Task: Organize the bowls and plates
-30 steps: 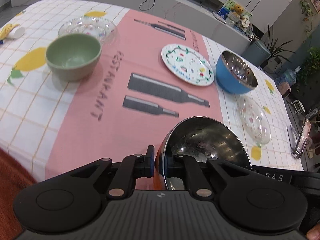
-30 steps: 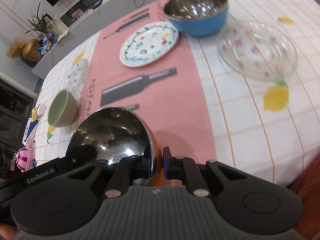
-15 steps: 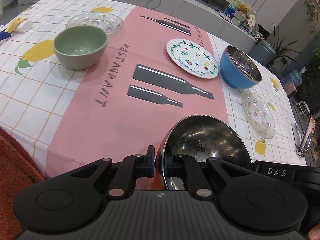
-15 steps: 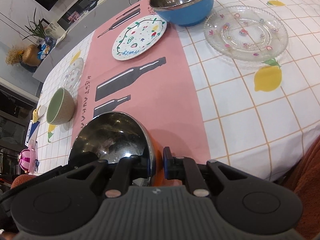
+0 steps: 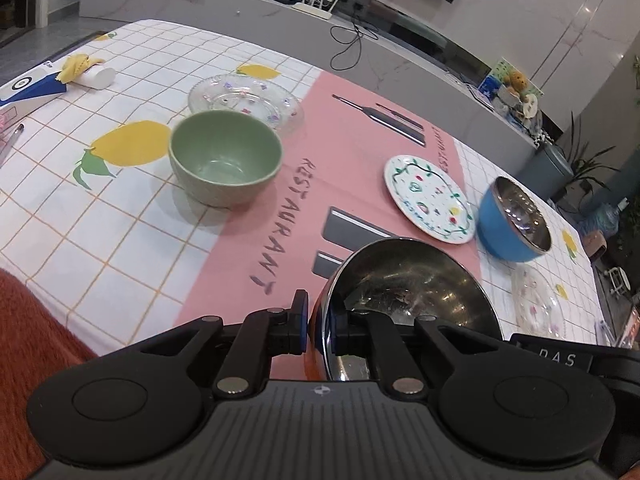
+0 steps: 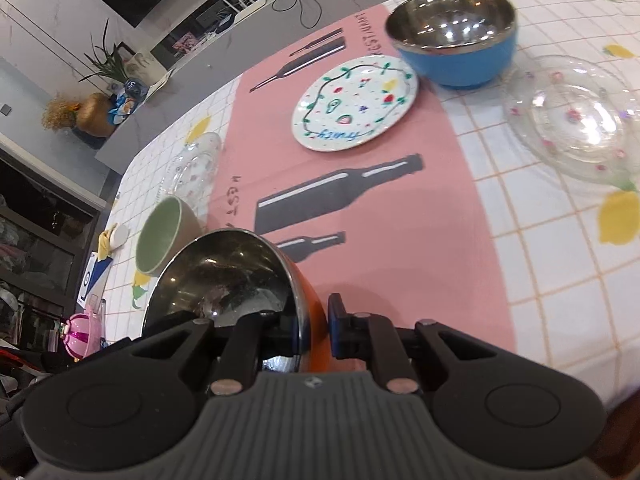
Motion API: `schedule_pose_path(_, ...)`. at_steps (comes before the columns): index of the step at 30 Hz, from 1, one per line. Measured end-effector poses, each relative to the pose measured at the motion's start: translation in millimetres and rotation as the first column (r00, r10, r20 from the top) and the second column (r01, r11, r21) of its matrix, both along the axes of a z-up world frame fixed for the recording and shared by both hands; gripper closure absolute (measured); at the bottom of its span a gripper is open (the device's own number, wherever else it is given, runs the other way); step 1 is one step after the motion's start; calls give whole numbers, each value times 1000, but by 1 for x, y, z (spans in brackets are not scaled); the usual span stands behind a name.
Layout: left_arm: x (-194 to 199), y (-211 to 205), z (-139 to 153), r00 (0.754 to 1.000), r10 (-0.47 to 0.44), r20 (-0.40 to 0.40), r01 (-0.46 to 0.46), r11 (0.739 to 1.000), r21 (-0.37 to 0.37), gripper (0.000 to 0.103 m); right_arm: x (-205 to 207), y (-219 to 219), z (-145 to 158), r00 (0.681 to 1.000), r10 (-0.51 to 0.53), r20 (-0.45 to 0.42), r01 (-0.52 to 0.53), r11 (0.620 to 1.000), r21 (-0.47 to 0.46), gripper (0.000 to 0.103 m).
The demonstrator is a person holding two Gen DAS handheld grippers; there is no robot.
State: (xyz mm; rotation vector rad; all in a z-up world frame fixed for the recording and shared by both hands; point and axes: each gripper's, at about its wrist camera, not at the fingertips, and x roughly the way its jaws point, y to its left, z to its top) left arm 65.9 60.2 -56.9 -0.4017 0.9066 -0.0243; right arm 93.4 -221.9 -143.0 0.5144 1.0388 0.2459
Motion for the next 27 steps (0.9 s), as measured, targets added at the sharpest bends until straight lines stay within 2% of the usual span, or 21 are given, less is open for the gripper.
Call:
schedule_pose_path(5,4,-1,-21,999,-13,-53,14,1000,16,92,7,6,-17,999,11,-37,-12,999,-34,91)
schedule_pose_path(8,3,-4,-21,999,-29,-40,30,998,46,91,8,6,-23,999,18,-44,-19,999,-27,88)
schedule_pose_path(12,3,-2,-21,998,-31,-45,33,999,34,91,7,7,-26,997,32,-68,-33,999,-7,85)
schedule_pose_path(13,2,-1,-21,999,-29,-44,30,999,31,88,7,7,-26,998,33,-60,-34,999,-16,84)
schedule_pose_path(14,2,0,-20,999,-26,-42,27,999,29,86,6,8,-24,998,32,-52,-33,999,-30,76)
schedule_pose_path(16,2,1,-17,1000,-19,-24,20,999,27,74,4,7,-19,999,27,-25,-28,999,-44,63)
schedule_pose_path(19,0,2,-9,1000,-13,10,13,1000,18,67,1,5,-11,999,33,7,-33,998,-55,61)
schedule_pose_path(22,-3,-2,4,999,-16,46,14,999,44,64,-4,2,-2,999,36,39,-33,996,-79,59)
schedule_pose_path(27,-6,-16,29,992,-64,107,59,997,51,59,-12,-6,15,994,29,102,-14,989,-150,53)
